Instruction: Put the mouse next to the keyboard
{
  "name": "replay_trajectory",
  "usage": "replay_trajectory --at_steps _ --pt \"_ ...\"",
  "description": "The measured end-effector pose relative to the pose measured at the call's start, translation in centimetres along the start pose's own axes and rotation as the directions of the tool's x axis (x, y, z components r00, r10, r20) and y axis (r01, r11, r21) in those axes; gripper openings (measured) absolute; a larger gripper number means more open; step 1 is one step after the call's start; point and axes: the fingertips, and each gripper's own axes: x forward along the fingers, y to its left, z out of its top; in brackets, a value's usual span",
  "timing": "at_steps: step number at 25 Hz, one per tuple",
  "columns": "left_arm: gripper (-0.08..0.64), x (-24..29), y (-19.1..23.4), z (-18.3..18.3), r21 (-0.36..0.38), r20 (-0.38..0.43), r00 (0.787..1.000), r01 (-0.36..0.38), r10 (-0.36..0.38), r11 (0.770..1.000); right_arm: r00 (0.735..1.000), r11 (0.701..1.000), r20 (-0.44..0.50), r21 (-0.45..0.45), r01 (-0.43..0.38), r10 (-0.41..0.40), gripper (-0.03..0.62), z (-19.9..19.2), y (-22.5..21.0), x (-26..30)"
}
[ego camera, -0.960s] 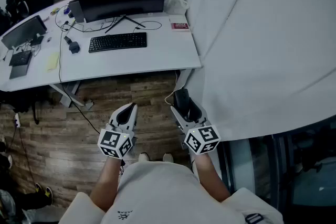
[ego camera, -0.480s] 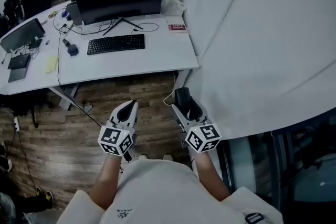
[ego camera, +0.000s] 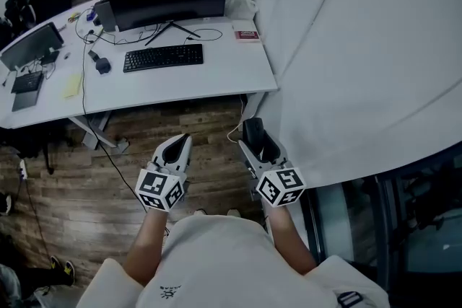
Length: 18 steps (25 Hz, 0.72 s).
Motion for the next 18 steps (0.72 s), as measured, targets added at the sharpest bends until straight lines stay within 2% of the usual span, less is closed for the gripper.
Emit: replay_trajectory --at_steps 18 --pt "0.011 -4.2 1.7 -1.2 0.004 -0.002 1.000 0.030 -0.030 1.000 1.000 1.000 0.001 -0.006 0.027 -0.027 0.322 -2.3 4.5 -0.5"
